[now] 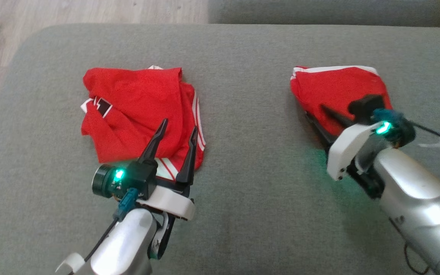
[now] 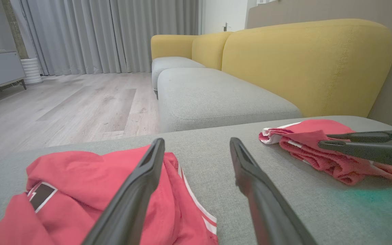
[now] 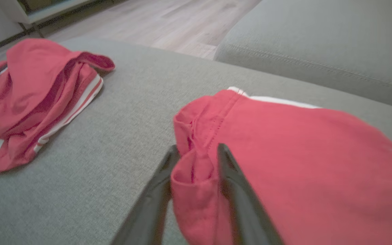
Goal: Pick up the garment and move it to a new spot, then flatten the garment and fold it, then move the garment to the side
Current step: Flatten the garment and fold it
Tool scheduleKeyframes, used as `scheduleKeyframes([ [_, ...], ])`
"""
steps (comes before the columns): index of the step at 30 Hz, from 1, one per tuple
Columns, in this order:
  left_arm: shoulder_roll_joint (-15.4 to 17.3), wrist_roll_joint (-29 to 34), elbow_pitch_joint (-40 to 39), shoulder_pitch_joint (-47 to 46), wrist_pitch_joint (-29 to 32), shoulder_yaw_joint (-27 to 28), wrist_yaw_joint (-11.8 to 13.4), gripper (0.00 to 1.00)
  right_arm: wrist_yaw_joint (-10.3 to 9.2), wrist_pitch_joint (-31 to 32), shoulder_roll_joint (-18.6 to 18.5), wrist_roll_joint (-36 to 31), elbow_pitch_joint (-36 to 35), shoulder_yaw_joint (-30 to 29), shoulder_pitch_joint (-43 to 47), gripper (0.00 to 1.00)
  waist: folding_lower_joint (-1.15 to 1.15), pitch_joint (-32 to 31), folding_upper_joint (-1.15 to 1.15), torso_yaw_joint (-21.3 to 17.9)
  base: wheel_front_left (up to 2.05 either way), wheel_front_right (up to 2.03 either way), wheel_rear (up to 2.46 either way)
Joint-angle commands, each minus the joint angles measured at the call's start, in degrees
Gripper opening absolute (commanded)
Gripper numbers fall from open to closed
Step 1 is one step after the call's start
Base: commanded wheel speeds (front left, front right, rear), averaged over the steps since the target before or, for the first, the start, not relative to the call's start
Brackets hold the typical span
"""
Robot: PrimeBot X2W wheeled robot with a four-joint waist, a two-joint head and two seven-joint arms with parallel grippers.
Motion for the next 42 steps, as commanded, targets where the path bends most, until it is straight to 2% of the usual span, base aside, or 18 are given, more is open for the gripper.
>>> scheduleKeyframes([
  [1, 0.6, -0.68, -1.42, -1.72, -0.5, 2.01, 0.33, 1.0, -0.05, -1.35, -1.25, 1.03, -1.76, -0.2, -0.57, 1.0, 0.0, -0.59, 0.0, -0.79, 0.0, 0.0, 0.0],
  [11, 0.87, -0.82, -2.57, -1.3, -0.54, 3.38, 0.86, 1.0, -0.05, -9.73, -7.79, 5.09, -3.53, -11.79, -2.36, 1.0, 0.0, -3.57, 0.0, -5.18, 0.0, 0.0, 0.0],
  [16, 0.8, -0.55, -3.57, -0.84, -0.55, 4.33, 1.02, 1.0, -0.05, -13.12, -8.85, 0.85, -4.29, -20.59, 0.15, 1.0, 0.0, -4.51, 0.0, -7.11, 0.0, 0.0, 0.0],
  [19, 0.66, -0.3, -4.02, -0.29, -0.55, 4.84, 1.04, 1.0, -0.05, -13.68, -7.65, -4.4, -6.56, -27.2, 3.76, 1.0, 0.0, -4.83, 0.0, -7.91, 0.0, 0.0, 0.0],
  [20, 0.55, -0.06, -4.26, 0.16, -0.55, 5.13, 0.98, 1.0, -0.05, -13.76, -5.69, -7.8, -9.72, -32.91, 7.1, 1.0, 0.0, -4.93, 0.0, -8.29, 0.0, 0.0, 0.0],
  [24, 0.4, 0.36, -4.59, 1.27, -0.55, 5.69, 0.64, 1.0, -0.05, -13.78, -0.51, -15.72, -17.47, -41.78, 15.51, 1.0, 0.0, -4.81, 0.0, -8.85, 0.0, 0.0, 0.0],
  [27, 0.3, 0.69, -4.52, 1.8, -0.55, 5.89, 0.24, 1.0, -0.05, -13.77, 3.3, -19.95, -21.53, -45.42, 20.17, 1.0, 0.0, -4.44, 0.0, -9.03, 0.0, 0.0, 0.0],
  [33, 0.11, 1.34, -4.48, 1.33, -0.55, 6.12, -0.5, 1.0, -0.05, -11.58, 6.19, -23.36, -26.43, -48.03, 22.61, 1.0, 0.0, -3.23, 0.0, -8.56, 0.0, 0.0, 0.0],
  [34, 0.07, 1.49, -4.5, 1.12, -0.55, 6.14, -0.62, 1.0, -0.05, -10.85, 6.44, -23.61, -27.29, -48.26, 22.58, 0.63, 0.0, -2.84, 0.0, -8.33, 0.0, 0.0, 0.0],
  [35, 0.03, 1.66, -4.52, 0.87, -0.55, 6.13, -0.75, 1.0, -0.05, -10.21, 6.5, -23.8, -28.06, -48.35, 22.43, 0.0, 0.0, -2.39, 0.0, -8.04, 0.0, 0.0, 0.0],
  [42, -0.26, 2.49, -4.6, -0.97, -0.55, 6.14, -1.43, 1.0, -0.05, -6.01, 5.78, -24.98, -28.98, -46.91, 18.02, 0.0, 0.0, 1.74, 0.0, -5.31, 0.0, 0.0, 0.0],
])
